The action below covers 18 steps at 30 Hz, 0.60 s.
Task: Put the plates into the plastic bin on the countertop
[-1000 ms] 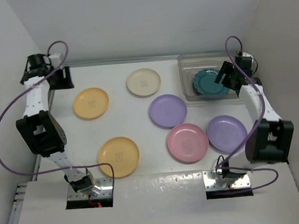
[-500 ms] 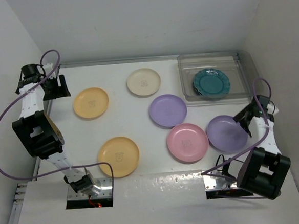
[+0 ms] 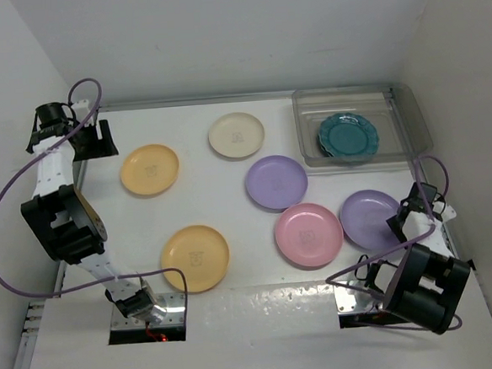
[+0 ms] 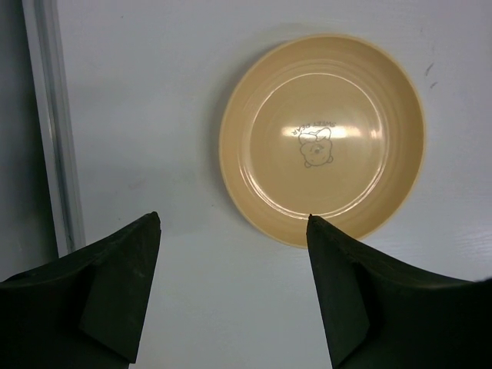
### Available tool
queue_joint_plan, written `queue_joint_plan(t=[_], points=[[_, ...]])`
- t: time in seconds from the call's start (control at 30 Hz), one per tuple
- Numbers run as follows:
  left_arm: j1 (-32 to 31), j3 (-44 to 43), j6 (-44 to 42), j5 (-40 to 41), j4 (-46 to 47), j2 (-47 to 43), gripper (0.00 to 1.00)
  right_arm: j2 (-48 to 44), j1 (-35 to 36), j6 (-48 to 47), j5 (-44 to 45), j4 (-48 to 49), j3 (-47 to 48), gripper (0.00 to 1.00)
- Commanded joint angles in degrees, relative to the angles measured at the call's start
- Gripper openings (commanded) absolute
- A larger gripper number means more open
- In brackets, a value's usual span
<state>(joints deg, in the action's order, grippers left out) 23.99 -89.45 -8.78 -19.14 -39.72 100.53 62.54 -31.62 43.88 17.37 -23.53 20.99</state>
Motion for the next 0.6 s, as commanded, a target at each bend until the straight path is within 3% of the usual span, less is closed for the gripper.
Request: queue_joint_plan(t=[0.0, 0.03, 0.1, 0.13, 0.2, 0.37, 0.57], points=[[-0.43, -0.29, -0.54, -1.43, 1.05, -4.55, 0.78, 2.49, -1.51, 0.34, -1.01, 4.09, -0.51, 0.49], [-0.43, 0.24, -1.06, -1.95, 1.05, -4.55, 0.8, 2.67, -1.69, 0.68, -1.8, 4.37, -1.3, 0.46], [-0.43, 0.24, -1.07, -2.57, 1.05, -5.6, 0.8, 3.02, -1.87, 1.21, -3.39, 4.2, -2.18, 0.26], [-0.43, 0.24, -1.59, -2.57, 1.05, -5.61, 0.8, 2.76, -1.96, 1.99, -2.87, 3.76, -2.36, 0.11], [-0.43, 0.24, -2.12, -3.28, 1.05, -6.22, 0.8, 1.62, -1.78, 1.74, -2.25, 1.05, -2.1, 0.03], [-0.43, 0.24, -2.12, -6.08, 1.05, -7.28, 0.8, -8.04, -1.96, -2.48, -2.07, -5.02, -1.31, 0.0], [-2.1, -2.65, -2.12, -8.2, 1.05, -5.62, 0.8, -21.4, -0.38, -3.8, -8.46, -16.8, 5.54, 0.0]])
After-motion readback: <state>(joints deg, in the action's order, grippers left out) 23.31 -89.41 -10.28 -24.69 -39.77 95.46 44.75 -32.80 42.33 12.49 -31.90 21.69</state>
